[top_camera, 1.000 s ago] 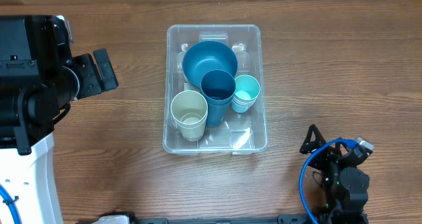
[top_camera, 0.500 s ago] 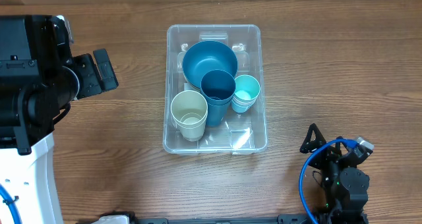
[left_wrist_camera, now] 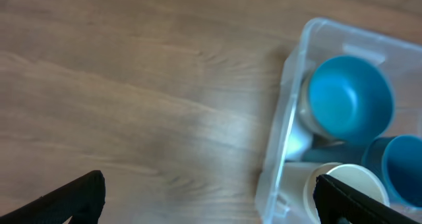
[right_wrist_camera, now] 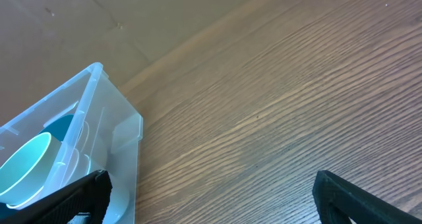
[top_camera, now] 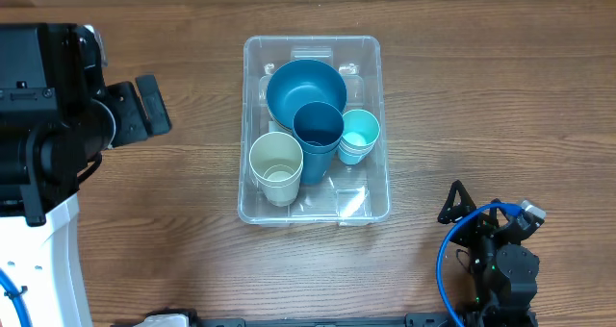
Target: Pack container
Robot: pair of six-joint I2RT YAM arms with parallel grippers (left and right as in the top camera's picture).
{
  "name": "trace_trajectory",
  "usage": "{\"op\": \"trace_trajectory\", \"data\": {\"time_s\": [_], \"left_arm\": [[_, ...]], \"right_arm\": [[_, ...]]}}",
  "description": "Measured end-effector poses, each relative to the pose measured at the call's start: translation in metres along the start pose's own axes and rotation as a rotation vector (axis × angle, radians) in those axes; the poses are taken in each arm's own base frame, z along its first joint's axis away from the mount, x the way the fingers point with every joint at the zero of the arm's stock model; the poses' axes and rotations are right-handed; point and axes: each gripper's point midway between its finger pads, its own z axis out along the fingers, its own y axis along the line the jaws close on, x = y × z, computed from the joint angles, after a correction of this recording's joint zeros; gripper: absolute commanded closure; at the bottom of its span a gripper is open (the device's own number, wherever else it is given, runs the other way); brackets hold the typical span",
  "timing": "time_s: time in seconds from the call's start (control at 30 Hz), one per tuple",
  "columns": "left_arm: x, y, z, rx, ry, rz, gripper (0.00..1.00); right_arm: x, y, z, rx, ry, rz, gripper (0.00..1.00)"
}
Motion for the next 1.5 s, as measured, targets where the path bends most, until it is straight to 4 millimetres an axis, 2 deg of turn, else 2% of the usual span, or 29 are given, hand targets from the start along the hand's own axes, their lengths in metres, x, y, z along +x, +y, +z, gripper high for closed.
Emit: {"op": "trace_trajectory", "data": {"time_s": [0.13,0.3,0.4,0.53,0.7,0.83,1.23,1.5], "left_arm": [[-0.013,0.004,-0.003,-0.019,-0.082,-0.006,0.00],[-0.044,-0.005,-0.014,0.059,-0.369,-0.005,0.00],[-0.041,-0.012,-0.021,0.133,-0.523,0.032,0.00],[-0.008,-0.011,-0.013,0.176,-0.601,0.068,0.00],[0.049,0.000,0.022,0.170,-0.569,0.093,0.00],[0.086,0.007,0.046,0.172,-0.585,0.097,0.00],[0.155,0.010,0.107,0.240,-0.651,0.114,0.00],[0.175,0.010,0.127,0.258,-0.653,0.120,0.00]], "right_arm": [[0.000,0.000,0.000,0.000,0.000,0.000,0.00],[0.000,0.000,0.000,-0.001,-0.001,0.001,0.00],[-0.001,0.000,0.000,-0.001,-0.003,0.001,0.00],[0.000,0.000,0.000,-0.001,-0.002,0.001,0.00],[0.000,0.000,0.000,-0.001,-0.002,0.001,0.00],[0.000,0.000,0.000,-0.001,-0.002,0.001,0.00],[0.000,0.000,0.000,-0.001,-0.002,0.001,0.00],[0.000,0.000,0.000,-0.001,-0.002,0.001,0.00]]}}
